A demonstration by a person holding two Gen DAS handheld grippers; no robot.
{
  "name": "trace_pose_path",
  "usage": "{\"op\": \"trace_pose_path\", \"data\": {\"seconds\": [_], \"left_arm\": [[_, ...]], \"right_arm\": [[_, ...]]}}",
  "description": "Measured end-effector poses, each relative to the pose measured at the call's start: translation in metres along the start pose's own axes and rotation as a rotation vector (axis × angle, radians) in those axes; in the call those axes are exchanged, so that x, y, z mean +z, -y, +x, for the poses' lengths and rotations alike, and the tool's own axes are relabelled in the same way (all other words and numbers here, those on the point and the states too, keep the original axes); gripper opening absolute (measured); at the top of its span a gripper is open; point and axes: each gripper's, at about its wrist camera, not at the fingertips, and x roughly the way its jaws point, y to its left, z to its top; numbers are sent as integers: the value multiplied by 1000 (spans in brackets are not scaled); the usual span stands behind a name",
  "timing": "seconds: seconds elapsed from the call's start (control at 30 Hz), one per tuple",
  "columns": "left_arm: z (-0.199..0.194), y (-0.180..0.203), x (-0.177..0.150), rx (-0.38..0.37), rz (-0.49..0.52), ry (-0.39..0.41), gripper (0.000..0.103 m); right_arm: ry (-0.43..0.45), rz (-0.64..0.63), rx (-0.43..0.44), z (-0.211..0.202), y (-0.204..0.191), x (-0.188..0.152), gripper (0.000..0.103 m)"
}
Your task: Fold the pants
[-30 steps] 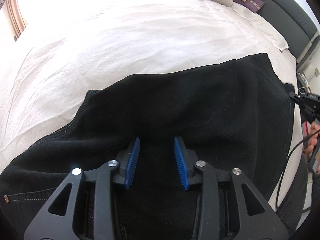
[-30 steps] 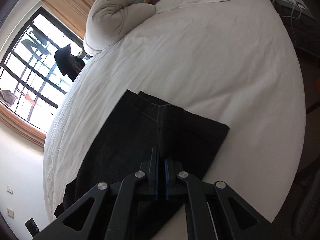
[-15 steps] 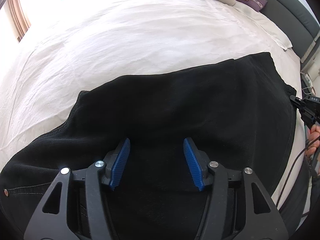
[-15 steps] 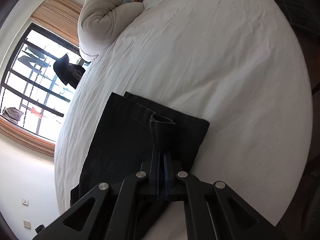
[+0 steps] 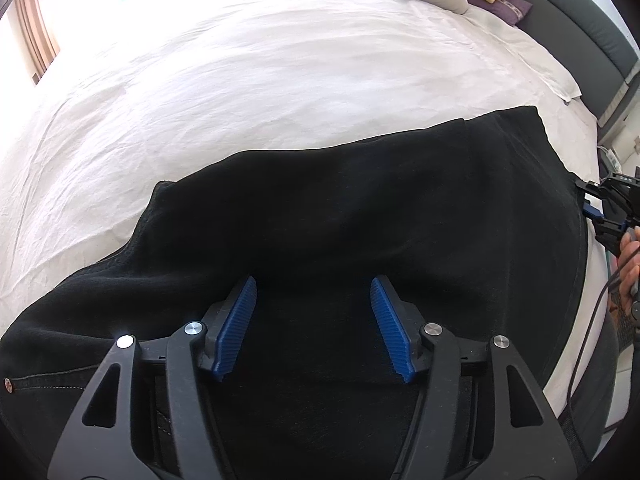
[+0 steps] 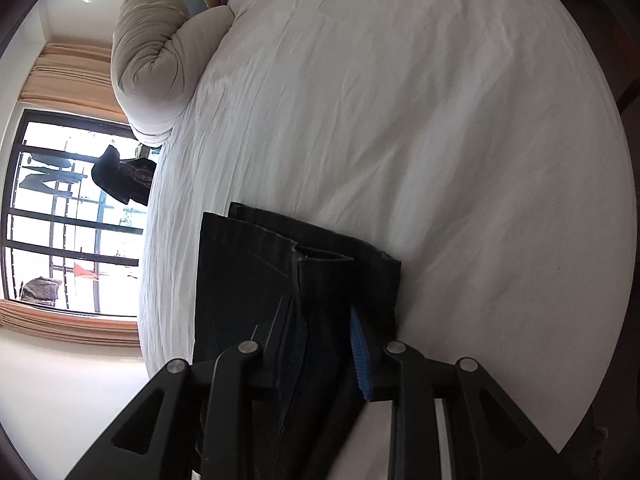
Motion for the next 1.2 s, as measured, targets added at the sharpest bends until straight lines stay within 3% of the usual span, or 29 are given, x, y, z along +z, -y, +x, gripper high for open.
{"op": "trace_pose_path", "data": {"seconds": [0.1,0.13,0.17,0.73,0.97,1.07,1.2], "left_arm": [[0,1,-1,1,1,2,60],[0,1,-1,1,0,1,60],[0,1,0,1,-1,0,60],[1,3,3,-16,-19,3,65],[5,8,4,-23,-12,20,74],[2,5,6,-43,-33,23,74],[-19,-12,4,-82,-92,71,74]], "right_arm": [[-9,-31,12,6,-2,3,26],[-13,-51,9,8,-4,4,21],[-12,-63,2,7,-5,5,8],[96,-20,19,-12,8,3,7],[49,-21,2,0,16,5,4],[50,-28,-7,-3,13,6,5],[63,-23,-47,-20,6,5,24]]}}
